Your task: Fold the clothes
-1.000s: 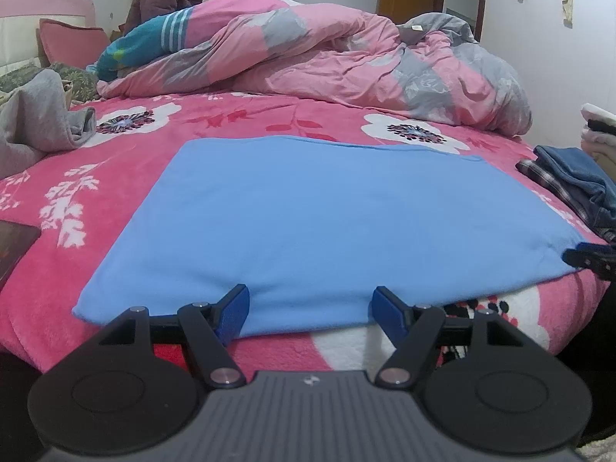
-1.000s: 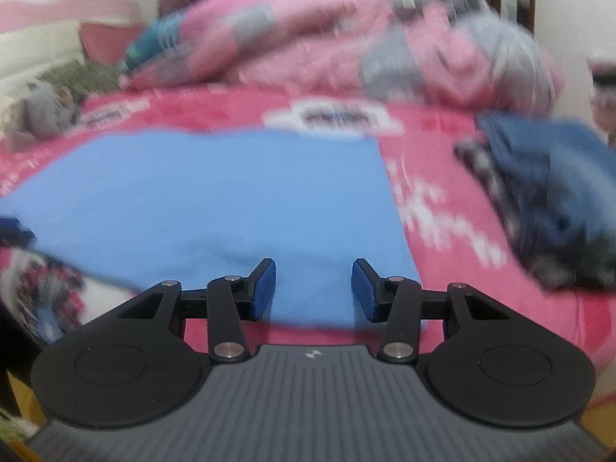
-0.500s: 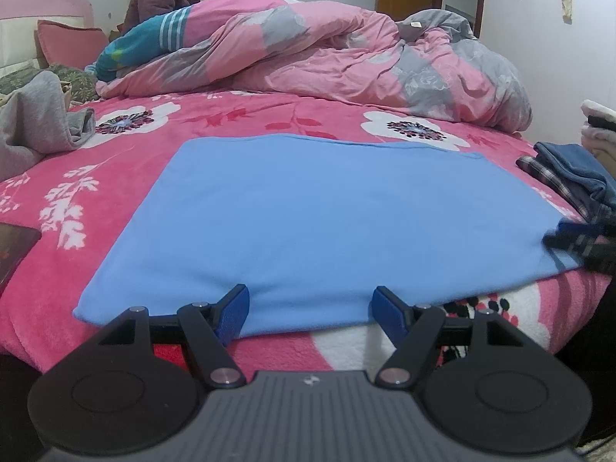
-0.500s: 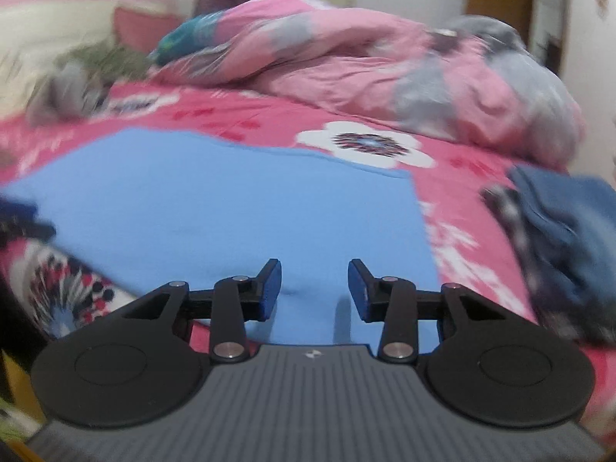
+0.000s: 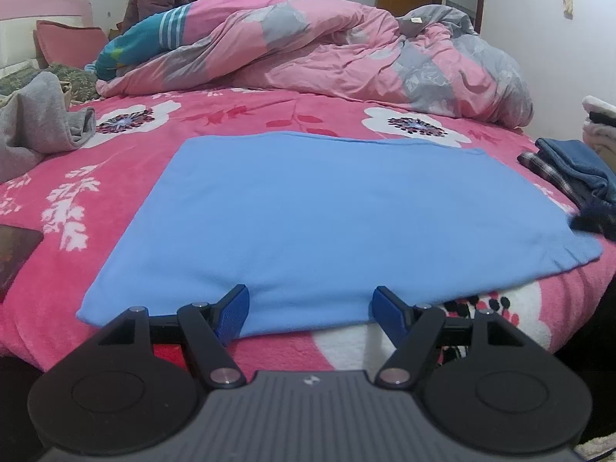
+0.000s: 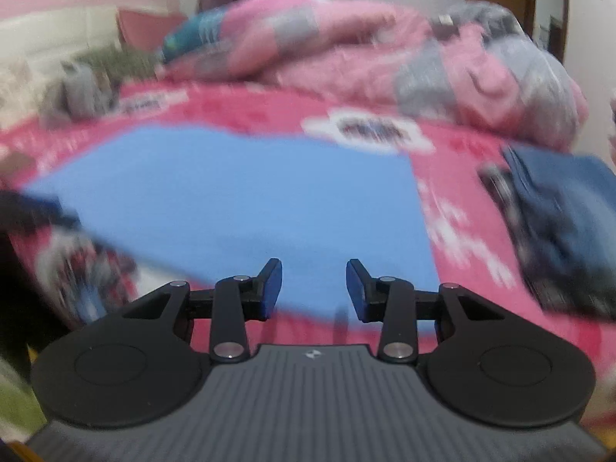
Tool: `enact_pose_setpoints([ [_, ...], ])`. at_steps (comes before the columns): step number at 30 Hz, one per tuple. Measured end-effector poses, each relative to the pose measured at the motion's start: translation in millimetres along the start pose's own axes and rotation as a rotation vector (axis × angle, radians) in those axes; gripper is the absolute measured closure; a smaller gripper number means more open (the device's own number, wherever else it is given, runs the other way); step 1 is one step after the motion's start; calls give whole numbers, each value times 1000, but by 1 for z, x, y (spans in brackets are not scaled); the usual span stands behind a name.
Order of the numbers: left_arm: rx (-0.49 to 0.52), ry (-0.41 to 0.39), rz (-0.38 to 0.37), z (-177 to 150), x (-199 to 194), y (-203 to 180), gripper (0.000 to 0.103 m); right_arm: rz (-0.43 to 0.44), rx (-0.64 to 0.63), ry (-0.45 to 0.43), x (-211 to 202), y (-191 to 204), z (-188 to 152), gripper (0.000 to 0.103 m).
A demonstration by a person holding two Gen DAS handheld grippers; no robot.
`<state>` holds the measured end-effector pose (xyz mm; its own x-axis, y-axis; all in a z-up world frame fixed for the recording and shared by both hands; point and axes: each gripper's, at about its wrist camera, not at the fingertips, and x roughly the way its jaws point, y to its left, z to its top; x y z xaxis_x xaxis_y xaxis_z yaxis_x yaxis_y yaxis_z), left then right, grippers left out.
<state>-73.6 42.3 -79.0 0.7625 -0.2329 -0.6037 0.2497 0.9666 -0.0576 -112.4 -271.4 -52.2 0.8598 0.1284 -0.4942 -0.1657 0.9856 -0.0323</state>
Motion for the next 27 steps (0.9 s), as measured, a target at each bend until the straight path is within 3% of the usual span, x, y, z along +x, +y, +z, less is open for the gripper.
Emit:
enact_pose_setpoints([
  [6, 23, -37, 37, 9, -16, -2, 31, 133, -44, -60, 48, 36, 30, 67],
  [14, 13, -8, 84, 32, -6, 4, 25, 166, 7, 28, 88, 54, 34, 65],
  [18, -25, 59, 146, 46, 13, 6, 21, 156, 36, 37, 92, 51, 45, 55],
  [23, -65, 140, 198, 54, 33, 11, 13, 133, 57, 73, 115, 53, 62, 34],
  [25, -64, 158, 220, 55, 37, 10, 8, 122, 63, 89, 124, 54, 68, 19],
  [27, -66, 170, 234, 55, 40, 8, 5, 103, 61, 113, 134, 57, 68, 18],
])
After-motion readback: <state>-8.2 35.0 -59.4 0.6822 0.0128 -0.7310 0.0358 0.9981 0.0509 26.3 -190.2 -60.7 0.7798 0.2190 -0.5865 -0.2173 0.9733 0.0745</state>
